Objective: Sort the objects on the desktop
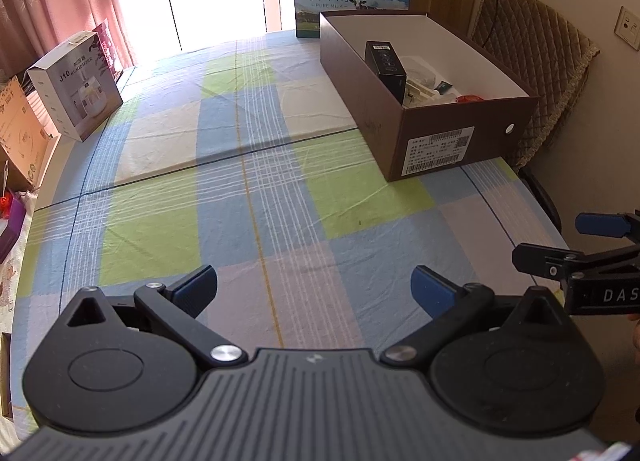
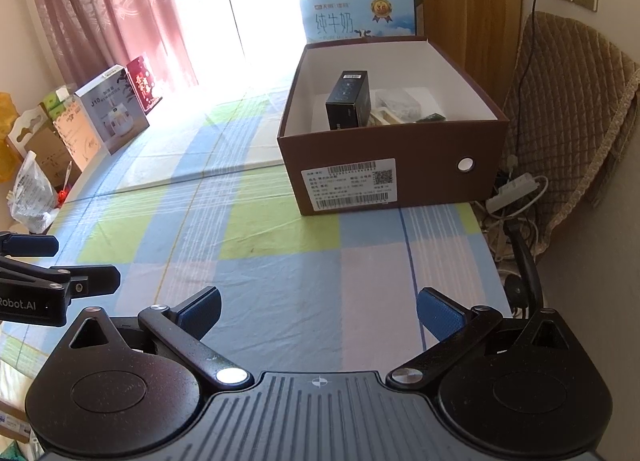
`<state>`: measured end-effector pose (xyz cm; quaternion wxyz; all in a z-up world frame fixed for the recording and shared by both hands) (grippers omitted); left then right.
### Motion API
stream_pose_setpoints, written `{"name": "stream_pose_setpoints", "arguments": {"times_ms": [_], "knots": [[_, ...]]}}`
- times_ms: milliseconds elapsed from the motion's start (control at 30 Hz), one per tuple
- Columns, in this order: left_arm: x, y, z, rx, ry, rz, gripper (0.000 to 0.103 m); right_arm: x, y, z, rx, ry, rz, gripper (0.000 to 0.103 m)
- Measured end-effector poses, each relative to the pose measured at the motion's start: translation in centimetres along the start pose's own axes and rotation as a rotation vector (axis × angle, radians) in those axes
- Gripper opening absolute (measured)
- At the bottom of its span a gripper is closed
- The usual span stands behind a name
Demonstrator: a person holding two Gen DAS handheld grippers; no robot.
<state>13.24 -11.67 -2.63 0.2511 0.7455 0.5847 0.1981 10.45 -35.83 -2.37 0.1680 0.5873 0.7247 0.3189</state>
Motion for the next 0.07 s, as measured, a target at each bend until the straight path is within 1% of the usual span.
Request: {"name": "stream_pose_setpoints", "arguments": {"times_ms": [67], "knots": [[0.03,0.16,0.10,0.001,0.000,-0.001,0.102,-0.02,0.12,0.13,-0.001,0.003,-0.001,0.101]]}}
Point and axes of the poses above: each gripper's, at about its wrist camera, not at the fingertips, and z roughly the way its jaws point, x to its left, y to its top, the point moved 3 cm from there along z, roughly the way its jaws point, and after that the axes turned 2 degrees about -y, right-handed, at the moved point
